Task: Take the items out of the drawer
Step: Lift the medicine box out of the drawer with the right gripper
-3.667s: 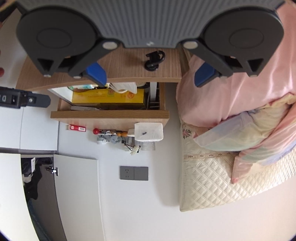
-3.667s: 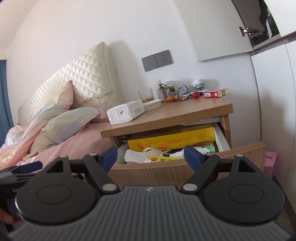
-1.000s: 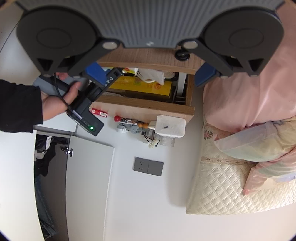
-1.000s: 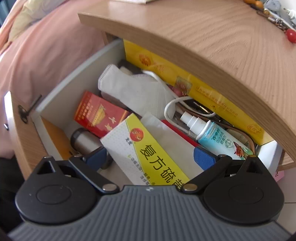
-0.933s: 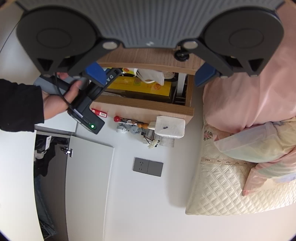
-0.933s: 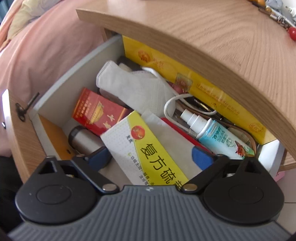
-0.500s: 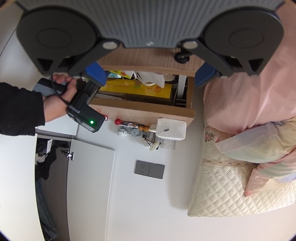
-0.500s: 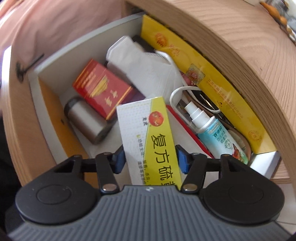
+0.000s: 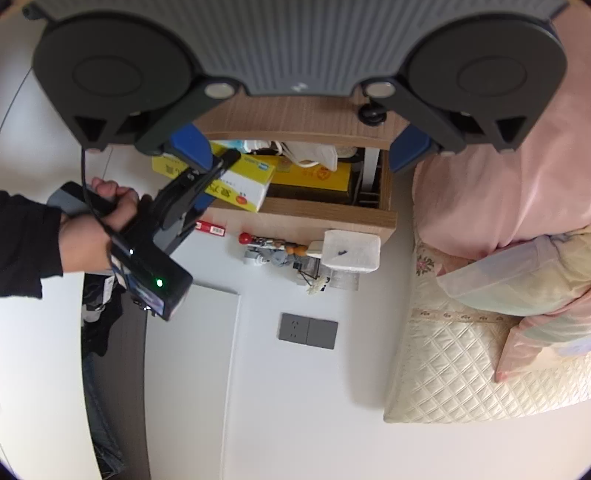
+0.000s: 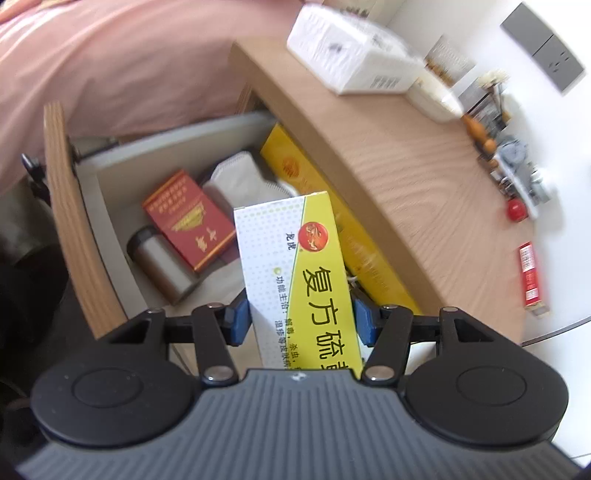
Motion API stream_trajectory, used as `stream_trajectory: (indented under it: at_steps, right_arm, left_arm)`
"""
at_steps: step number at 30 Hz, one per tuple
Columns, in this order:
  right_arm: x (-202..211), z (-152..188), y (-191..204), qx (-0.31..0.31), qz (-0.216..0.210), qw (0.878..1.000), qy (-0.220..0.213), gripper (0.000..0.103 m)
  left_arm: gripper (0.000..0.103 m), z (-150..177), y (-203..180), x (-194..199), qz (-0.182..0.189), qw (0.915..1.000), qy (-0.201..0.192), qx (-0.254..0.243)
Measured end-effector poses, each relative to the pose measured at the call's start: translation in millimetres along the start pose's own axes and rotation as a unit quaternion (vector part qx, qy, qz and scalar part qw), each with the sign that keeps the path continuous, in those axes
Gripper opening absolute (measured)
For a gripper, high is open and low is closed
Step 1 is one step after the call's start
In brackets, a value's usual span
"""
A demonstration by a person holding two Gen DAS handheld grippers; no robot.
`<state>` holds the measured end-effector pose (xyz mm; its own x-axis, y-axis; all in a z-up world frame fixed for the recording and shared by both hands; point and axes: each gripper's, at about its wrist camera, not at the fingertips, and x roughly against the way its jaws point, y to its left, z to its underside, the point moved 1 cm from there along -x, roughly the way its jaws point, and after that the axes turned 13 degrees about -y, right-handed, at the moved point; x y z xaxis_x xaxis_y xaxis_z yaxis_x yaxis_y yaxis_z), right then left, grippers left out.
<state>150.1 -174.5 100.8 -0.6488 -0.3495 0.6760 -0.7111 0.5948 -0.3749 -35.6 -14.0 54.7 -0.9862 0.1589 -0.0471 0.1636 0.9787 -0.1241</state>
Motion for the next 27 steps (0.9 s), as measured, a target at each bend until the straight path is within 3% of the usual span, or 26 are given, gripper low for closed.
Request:
stream_trajectory:
  at_steps: [7,15,27]
  right_arm:
    - [18,-23,6,-0.017,0.026,0.998,-0.046,0.059]
    - [26,-48,-41,-0.084,0.063,0.989,-0.099,0.059]
    - [-26,-55,-113,-0.171,0.086,0.976,-0.107,0.059]
  left_arm:
    - [0.103,1,-9,6,0.024,0.9997,-0.008,-0.006]
    - [0.103,-1,-9,12,0.022,0.9997,-0.010,-0.002]
    - [0.103,-5,0,16,0.022,0.9997,-0.012,-0.001]
